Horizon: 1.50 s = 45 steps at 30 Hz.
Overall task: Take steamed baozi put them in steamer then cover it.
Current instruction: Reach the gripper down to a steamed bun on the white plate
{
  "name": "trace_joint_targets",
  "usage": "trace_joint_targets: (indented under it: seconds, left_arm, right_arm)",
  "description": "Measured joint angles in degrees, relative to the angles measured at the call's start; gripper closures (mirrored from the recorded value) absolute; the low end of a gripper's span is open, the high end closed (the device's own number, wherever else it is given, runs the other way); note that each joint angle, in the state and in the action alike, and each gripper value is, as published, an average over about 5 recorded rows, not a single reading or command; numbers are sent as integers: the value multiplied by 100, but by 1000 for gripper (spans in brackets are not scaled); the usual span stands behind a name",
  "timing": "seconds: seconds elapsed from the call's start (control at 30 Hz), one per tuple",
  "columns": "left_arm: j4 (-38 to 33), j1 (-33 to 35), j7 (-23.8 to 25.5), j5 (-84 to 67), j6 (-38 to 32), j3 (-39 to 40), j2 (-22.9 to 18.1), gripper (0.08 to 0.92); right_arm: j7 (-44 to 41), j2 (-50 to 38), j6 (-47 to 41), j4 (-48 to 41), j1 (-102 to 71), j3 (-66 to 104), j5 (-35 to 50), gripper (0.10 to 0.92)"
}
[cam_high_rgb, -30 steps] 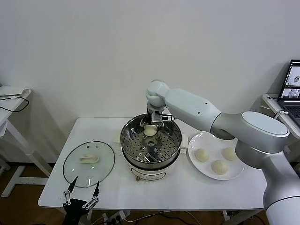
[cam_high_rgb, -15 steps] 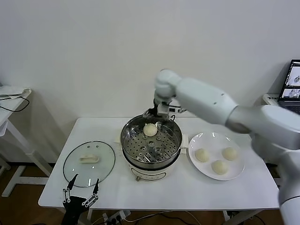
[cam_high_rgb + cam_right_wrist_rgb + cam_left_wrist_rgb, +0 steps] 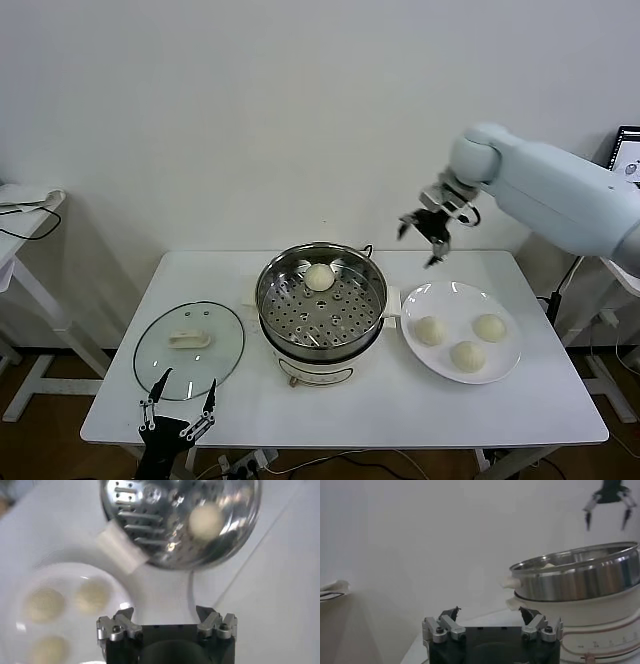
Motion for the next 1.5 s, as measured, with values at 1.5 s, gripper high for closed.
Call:
trace_joint_targets:
  seconds: [1.5]
  left_arm:
    - [79,22,-19,12,-54,1,-35,177]
  right_arm:
    - [1408,33,-1128,-438,-1724,117,240,336]
